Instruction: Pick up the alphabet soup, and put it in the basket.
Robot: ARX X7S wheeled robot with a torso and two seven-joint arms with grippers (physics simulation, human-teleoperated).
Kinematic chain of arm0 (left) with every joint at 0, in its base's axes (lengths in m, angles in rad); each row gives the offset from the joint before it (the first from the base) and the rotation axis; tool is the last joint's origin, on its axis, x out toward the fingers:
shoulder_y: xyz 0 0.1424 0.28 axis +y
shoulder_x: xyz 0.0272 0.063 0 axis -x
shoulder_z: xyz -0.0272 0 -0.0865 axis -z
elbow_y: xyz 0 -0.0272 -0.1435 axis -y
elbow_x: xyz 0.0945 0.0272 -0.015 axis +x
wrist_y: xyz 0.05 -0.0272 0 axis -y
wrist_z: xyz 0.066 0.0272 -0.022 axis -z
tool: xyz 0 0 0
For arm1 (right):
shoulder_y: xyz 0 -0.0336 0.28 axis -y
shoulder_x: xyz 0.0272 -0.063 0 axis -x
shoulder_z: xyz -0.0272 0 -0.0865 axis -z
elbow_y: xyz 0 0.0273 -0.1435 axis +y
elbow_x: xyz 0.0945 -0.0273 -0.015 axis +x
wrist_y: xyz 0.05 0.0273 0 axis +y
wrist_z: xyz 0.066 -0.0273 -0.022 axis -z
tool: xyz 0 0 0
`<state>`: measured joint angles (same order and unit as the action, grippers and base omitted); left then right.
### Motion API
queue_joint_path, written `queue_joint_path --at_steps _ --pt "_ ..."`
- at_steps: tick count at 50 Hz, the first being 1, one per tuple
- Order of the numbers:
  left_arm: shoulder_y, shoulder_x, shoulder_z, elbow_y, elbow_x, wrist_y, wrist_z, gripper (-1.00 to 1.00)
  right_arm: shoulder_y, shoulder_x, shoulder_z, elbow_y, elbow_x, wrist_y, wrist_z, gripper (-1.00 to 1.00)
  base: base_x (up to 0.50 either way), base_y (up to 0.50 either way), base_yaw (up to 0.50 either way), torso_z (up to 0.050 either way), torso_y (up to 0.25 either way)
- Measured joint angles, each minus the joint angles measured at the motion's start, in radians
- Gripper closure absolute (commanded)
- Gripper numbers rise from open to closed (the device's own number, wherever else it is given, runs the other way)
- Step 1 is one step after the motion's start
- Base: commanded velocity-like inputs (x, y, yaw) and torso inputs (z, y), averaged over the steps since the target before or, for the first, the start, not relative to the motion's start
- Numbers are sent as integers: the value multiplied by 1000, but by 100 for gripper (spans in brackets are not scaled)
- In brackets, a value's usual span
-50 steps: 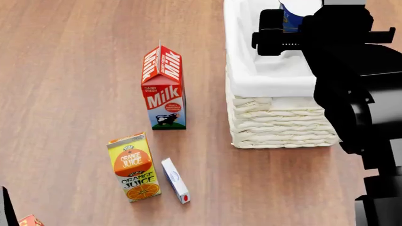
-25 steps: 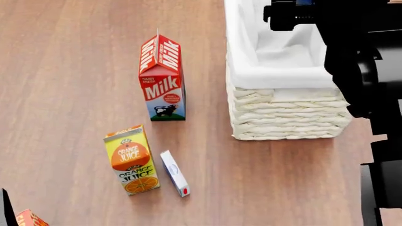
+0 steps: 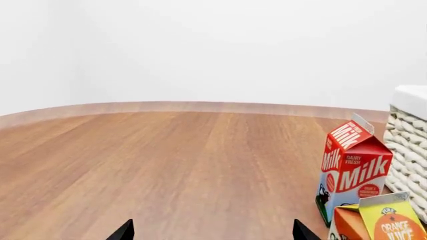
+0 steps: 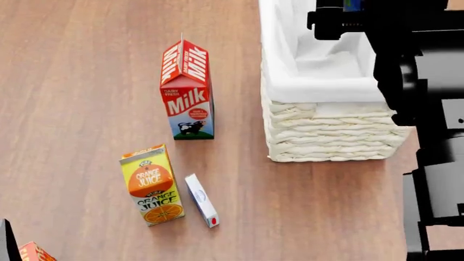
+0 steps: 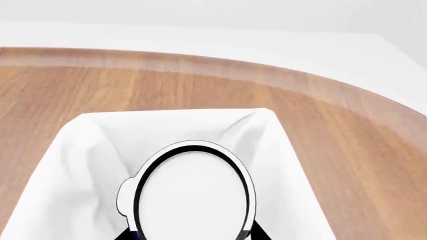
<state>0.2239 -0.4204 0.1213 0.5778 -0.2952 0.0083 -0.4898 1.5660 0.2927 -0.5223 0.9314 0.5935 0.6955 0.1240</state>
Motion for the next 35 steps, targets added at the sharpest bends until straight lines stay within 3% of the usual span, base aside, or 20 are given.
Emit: queue_joint_path --at_steps 35 --pt "9 -6 4 7 -5 9 -8 -100 26 -48 -32 135 -27 -43 -49 100 0 0 0 0 1"
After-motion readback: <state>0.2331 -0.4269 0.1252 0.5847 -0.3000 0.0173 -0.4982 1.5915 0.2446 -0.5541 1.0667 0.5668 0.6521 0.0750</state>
